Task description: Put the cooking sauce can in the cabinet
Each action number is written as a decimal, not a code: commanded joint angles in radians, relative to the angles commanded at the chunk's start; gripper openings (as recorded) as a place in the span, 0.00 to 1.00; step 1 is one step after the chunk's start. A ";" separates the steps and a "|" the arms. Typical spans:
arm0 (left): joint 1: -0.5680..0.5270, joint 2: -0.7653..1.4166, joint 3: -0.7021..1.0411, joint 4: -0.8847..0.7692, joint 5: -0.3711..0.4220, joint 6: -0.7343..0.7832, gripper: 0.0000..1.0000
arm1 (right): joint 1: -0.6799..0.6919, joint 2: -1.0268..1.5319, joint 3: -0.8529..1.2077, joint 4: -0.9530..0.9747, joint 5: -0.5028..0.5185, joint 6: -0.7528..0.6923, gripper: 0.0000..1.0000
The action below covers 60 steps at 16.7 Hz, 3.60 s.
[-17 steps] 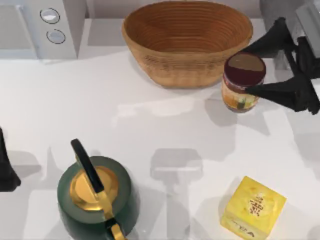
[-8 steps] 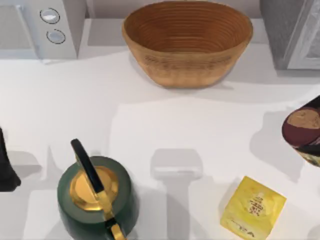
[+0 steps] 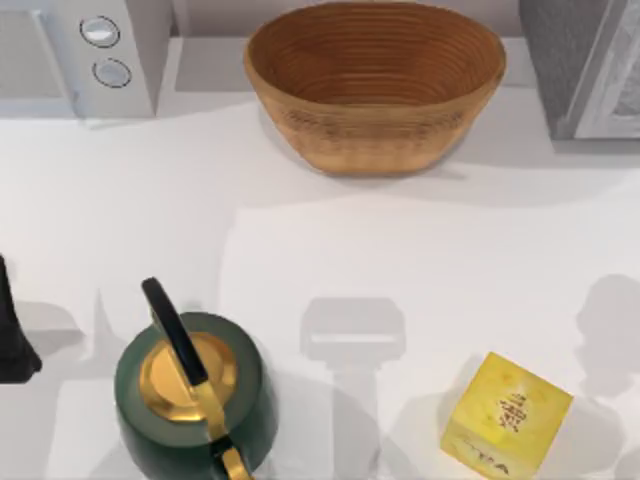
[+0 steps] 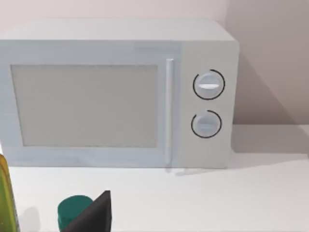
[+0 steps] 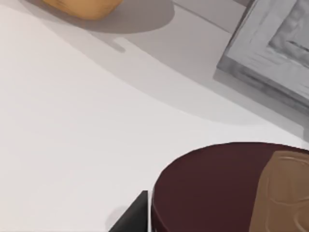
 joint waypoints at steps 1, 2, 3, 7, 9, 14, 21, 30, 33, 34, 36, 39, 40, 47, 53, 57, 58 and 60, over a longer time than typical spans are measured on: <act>0.000 0.000 0.000 0.000 0.000 0.000 1.00 | 0.004 -0.085 -0.062 0.058 0.050 0.081 0.00; 0.000 0.000 0.000 0.000 0.000 0.000 1.00 | 0.008 -0.163 -0.120 0.113 0.095 0.157 0.00; 0.000 0.000 0.000 0.000 0.000 0.000 1.00 | 0.012 -0.235 -0.172 0.163 0.136 0.226 0.00; 0.000 0.000 0.000 0.000 0.000 0.000 1.00 | 0.030 -0.432 -0.322 0.307 0.244 0.418 0.00; 0.000 0.000 0.000 0.000 0.000 0.000 1.00 | 0.034 -0.468 -0.350 0.335 0.264 0.453 0.00; 0.000 0.000 0.000 0.000 0.000 0.000 1.00 | 0.033 -0.466 -0.350 0.335 0.263 0.456 0.00; 0.000 0.000 0.000 0.000 0.000 0.000 1.00 | 0.057 -0.275 -0.136 0.250 0.299 0.471 0.00; 0.000 0.000 0.000 0.000 0.000 0.000 1.00 | 0.095 0.175 0.542 0.086 0.391 0.468 0.00; 0.000 0.000 0.000 0.000 0.000 0.000 1.00 | 0.120 0.314 0.731 0.037 0.407 0.484 0.00; 0.000 0.000 0.000 0.000 0.000 0.000 1.00 | 0.131 0.356 0.793 0.020 0.410 0.491 0.00; 0.000 0.000 0.000 0.000 0.000 0.000 1.00 | 0.154 0.450 0.933 -0.012 0.413 0.503 0.00; 0.000 0.000 0.000 0.000 0.000 0.000 1.00 | 0.189 0.604 1.175 -0.070 0.424 0.510 0.00; 0.000 0.000 0.000 0.000 0.000 0.000 1.00 | 0.199 0.655 1.250 -0.088 0.430 0.509 0.00; 0.000 0.000 0.000 0.000 0.000 0.000 1.00 | 0.225 0.881 1.512 -0.183 0.468 0.473 0.00; 0.000 0.000 0.000 0.000 0.000 0.000 1.00 | 0.222 0.882 1.509 -0.182 0.467 0.475 0.00; 0.000 0.000 0.000 0.000 0.000 0.000 1.00 | 0.211 0.958 1.579 -0.174 0.458 0.477 0.00; 0.000 0.000 0.000 0.000 0.000 0.000 1.00 | 0.207 0.983 1.599 -0.170 0.455 0.476 0.00; 0.000 0.000 0.000 0.000 0.000 0.000 1.00 | 0.198 1.027 1.635 -0.164 0.450 0.475 0.00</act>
